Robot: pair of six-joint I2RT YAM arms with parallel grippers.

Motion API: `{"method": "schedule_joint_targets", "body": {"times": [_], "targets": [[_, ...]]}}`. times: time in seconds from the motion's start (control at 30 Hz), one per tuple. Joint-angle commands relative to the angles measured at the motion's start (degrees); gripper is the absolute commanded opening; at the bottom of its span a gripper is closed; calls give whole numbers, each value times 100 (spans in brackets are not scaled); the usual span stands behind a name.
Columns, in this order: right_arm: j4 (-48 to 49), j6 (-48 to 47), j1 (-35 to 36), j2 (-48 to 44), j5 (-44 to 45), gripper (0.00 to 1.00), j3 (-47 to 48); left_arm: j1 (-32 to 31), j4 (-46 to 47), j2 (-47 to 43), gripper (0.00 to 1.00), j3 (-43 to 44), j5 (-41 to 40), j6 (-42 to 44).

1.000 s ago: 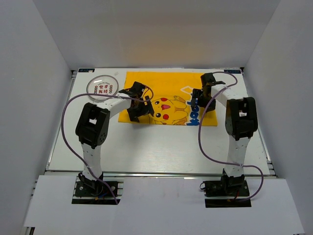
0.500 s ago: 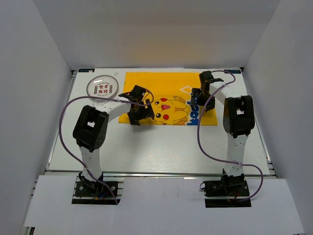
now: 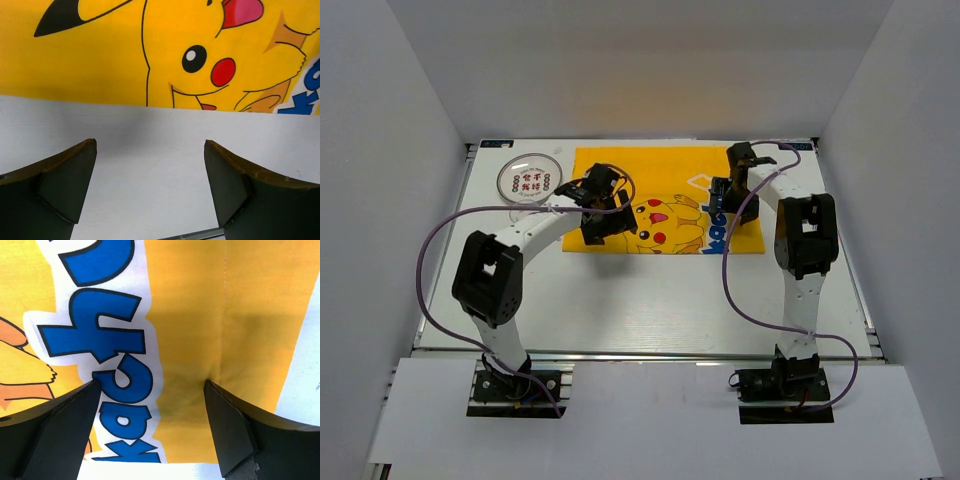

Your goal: Set the dinner table for one person

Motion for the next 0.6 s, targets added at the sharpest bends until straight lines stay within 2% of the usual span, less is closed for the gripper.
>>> {"method": "schedule_joint_targets", "body": {"times": [0.0,0.2,0.33,0.5,0.57], "targets": [[-75,-203,-21,93,-38,89,329,7,-241,-396,98,251,-197,112],[-128,-467,-30,137,-143,89,488,147,-777,-634,98,673,-496,350],[-58,-590,-21,111,-389,89,453,201,-1146,-854,98,1050,-1153,543],[-207,-634,-13,304,-680,89,654,306,-1507,-810,98,1614,-1296,578],[-102,-608,31,52,-697,89,489,359,-1516,-819,98,1684,-1427,578]]}}
